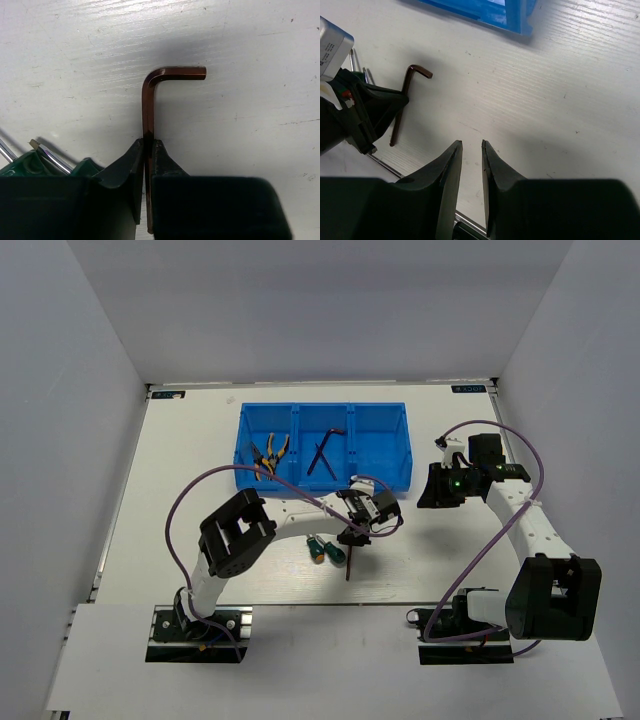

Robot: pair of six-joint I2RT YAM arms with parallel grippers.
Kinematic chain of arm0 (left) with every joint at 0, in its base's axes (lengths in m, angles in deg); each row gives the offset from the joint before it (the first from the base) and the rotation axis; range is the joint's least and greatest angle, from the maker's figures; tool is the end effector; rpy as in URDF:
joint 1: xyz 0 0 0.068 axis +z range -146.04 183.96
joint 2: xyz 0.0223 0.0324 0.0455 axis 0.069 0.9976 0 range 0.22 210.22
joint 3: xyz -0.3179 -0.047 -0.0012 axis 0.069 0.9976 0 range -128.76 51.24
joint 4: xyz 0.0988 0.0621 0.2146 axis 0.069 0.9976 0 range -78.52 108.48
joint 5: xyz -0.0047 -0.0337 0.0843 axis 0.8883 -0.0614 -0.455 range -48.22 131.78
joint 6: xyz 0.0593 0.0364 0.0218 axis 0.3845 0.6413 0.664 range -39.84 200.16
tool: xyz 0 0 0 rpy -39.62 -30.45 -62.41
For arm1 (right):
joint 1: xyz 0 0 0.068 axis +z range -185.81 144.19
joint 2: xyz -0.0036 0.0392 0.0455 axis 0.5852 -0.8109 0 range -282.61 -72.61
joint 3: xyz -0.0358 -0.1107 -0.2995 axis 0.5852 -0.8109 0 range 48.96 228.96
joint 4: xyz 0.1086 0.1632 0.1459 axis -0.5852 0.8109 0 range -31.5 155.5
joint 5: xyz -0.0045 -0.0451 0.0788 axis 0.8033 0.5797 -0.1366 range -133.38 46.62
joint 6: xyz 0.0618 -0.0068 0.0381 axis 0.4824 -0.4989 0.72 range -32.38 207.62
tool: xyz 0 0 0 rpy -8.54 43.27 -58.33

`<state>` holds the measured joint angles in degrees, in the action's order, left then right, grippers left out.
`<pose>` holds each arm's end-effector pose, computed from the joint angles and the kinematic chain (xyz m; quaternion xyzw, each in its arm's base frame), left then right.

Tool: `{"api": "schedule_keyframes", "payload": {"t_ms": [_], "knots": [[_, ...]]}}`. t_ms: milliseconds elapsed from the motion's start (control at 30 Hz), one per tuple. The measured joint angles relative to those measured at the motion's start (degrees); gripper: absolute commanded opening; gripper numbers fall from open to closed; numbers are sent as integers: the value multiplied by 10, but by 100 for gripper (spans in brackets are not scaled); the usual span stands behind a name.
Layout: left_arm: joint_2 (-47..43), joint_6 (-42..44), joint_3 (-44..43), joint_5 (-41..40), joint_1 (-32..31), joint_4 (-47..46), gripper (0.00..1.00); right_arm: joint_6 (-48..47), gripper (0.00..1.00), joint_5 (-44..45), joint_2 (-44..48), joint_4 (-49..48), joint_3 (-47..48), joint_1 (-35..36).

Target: Sort the tools into containers

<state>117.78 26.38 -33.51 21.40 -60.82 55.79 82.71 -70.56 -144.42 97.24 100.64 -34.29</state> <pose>0.1968 -0.3685 0.1919 0.0740 0.9754 -0.0051 0.2075 0.2209 0.0335 0.2805 -0.1155 0.9313 0.2185 0.2674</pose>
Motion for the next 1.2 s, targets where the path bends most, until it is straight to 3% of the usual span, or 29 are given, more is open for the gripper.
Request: {"api": "schedule_keyframes", "payload": {"t_ms": [367, 667, 800, 1033, 1100, 1200], "knots": [[-43, 52, -28, 2, 20, 9, 0, -1, 28, 1, 1, 0, 0, 0], [-106, 87, -138, -44, 127, 12, 0, -23, 32, 1, 6, 3, 0, 0], [-65, 112, -210, -67, 183, 28, 0, -57, 34, -3, 19, 11, 0, 0], [92, 169, -380, -78, 257, 42, 1, -115, 37, -32, 34, 37, 0, 1], [131, 182, -412, -73, 267, 46, 7, -126, 39, -39, 37, 40, -1, 2], [170, 196, -420, -63, 275, 53, 28, -145, 46, -54, 39, 48, -1, 5]]}}
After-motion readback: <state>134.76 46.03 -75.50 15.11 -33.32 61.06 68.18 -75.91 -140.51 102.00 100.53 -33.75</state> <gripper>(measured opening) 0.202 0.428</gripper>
